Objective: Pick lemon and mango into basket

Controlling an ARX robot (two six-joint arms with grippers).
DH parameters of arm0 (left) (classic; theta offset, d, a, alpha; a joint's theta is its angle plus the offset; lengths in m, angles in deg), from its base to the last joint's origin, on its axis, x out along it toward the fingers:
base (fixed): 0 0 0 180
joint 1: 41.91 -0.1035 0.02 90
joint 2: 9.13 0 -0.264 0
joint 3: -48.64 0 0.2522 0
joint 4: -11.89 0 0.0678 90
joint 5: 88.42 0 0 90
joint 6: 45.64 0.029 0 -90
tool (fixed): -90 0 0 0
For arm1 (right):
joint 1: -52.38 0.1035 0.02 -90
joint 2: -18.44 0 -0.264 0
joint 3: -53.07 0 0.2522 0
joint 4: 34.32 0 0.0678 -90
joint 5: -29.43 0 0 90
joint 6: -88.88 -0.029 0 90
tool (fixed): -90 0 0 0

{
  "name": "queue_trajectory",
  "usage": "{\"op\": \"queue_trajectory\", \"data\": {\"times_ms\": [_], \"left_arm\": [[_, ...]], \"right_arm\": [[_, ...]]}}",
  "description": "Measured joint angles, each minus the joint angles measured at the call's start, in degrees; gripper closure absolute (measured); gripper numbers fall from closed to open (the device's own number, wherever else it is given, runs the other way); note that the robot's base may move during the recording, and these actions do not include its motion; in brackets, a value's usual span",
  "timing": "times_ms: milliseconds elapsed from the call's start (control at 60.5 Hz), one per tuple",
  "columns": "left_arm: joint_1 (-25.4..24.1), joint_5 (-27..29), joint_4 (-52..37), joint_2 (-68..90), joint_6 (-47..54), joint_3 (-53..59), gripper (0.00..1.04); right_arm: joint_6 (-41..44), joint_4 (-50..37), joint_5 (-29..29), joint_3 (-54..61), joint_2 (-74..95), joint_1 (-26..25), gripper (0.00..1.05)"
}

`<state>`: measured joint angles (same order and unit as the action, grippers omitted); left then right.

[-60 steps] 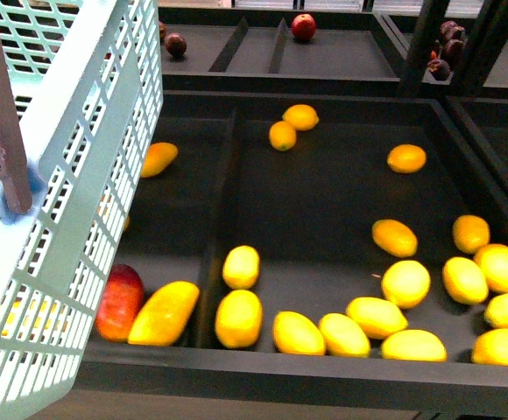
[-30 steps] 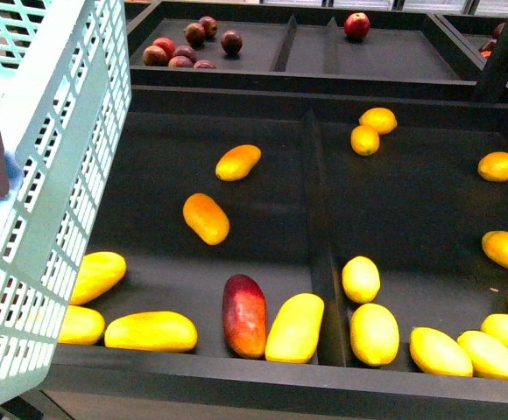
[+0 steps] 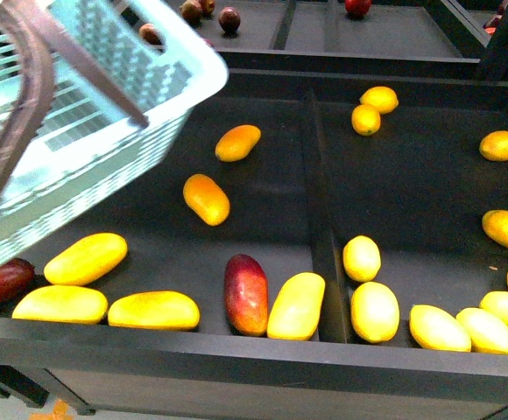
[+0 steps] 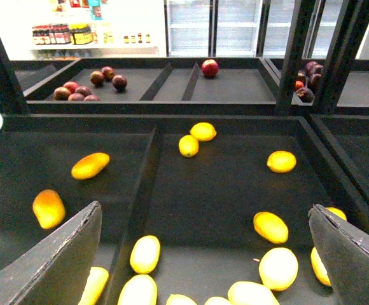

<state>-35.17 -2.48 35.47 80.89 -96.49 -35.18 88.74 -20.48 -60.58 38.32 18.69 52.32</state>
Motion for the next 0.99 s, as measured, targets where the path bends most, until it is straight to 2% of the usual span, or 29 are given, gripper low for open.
{"op": "queue_trajectory", "data": {"times_ms": [149, 265, 579, 992], "left_arm": [[5.9, -3.74, 1.2, 7.65, -1.68, -7.8, 0.89], [11.17, -4.52, 1.27, 9.53, -3.34, -11.13, 0.89], [19.19, -5.2, 1.03, 9.46, -4.2, -13.03, 0.89], [24.68, -4.79, 1.01, 6.73, -4.72, -12.2, 0.89]], "right_arm": [[0.0, 0.0, 0.02, 0.0, 0.0, 0.0, 0.09], [0.0, 0.0, 0.02, 0.0, 0.0, 0.0, 0.09], [0.0, 0.0, 0.02, 0.0, 0.0, 0.0, 0.09], [0.0, 0.0, 0.02, 0.0, 0.0, 0.0, 0.09]]}}
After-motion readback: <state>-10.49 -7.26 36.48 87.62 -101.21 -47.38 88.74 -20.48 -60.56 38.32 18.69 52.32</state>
